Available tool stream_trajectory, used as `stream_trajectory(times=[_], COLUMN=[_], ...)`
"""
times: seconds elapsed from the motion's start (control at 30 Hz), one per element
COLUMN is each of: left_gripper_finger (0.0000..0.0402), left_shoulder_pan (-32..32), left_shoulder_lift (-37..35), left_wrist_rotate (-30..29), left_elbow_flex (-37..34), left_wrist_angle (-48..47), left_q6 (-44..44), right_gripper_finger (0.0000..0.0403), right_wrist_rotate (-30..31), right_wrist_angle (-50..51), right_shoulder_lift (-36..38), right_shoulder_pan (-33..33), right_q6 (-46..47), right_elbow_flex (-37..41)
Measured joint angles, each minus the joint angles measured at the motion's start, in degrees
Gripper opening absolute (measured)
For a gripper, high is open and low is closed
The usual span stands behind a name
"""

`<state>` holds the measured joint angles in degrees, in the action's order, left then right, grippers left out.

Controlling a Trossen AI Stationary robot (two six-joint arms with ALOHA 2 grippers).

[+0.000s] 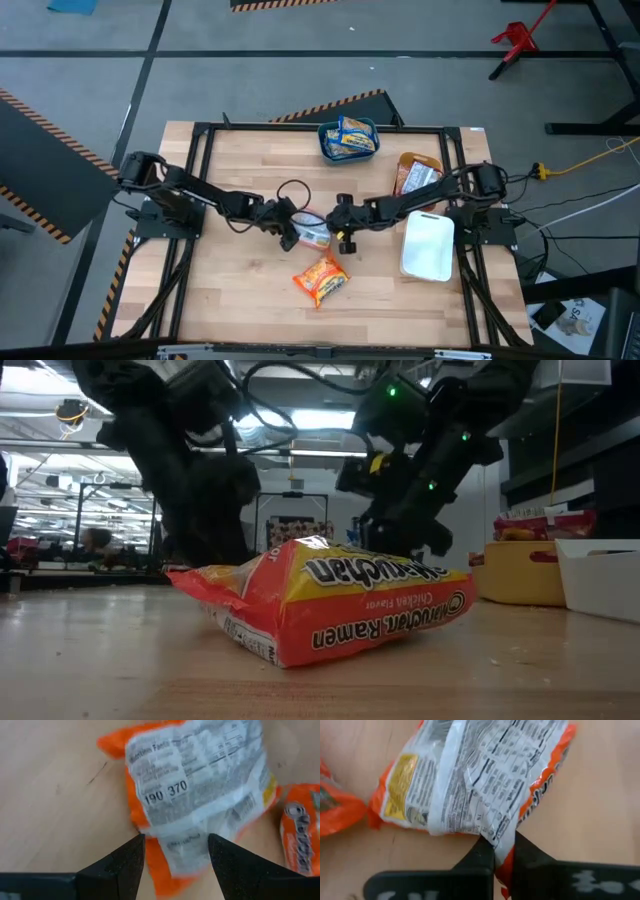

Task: Sort Maruchan noodles
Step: Put the top orange noodle pack into the white bin

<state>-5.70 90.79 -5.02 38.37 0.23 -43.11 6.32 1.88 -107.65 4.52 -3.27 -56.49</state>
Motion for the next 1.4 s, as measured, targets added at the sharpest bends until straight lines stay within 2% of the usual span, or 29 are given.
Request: stream_trajectory(times=[0.17,0.37,0.63,0.83,1.07,1.27,1.4], left_gripper_finger=[0.0212,0.0212,0.0212,0.0212,0.0212,0.0212,0.0212], left_shoulder_pan=[1.42,2.37,1.43,1.40,1.40,1.40,1.40], left_shoulder_lift=[-4.37,-11.84,-19.31,-20.32,-20.05,-20.07,-20.07], left_wrist_rotate=[2.81,2.82,-4.03,-5.00,-6.40,-6.47,-6.48], left_elbow_flex=[0.14,0.25,0.31,0.35,0.35,0.35,0.35], left_wrist_angle=[-0.82,-1.24,-1.00,-1.10,-1.25,-1.07,-1.07], left_q6=[0.11,0.22,1.83,2.24,3.12,3.17,3.14], right_gripper_finger=[0.0004,0.0002,0.0001,0.0000,0.0000,0.0000,0.0000], right_wrist_rotate=[4.10,10.49,18.24,24.24,30.13,29.13,25.87], right_wrist_angle=[2.72,13.21,30.65,46.58,63.83,76.74,82.16], right_shoulder_lift=[4.13,12.19,24.79,33.73,38.08,38.18,38.18], right_shoulder_pan=[-0.07,-0.05,2.66,9.39,23.53,34.20,40.36], right_q6=[0.10,5.16,20.99,43.29,73.72,95.92,106.00], right_elbow_flex=[-0.05,-0.11,-0.11,-0.09,-0.11,-0.09,-0.09])
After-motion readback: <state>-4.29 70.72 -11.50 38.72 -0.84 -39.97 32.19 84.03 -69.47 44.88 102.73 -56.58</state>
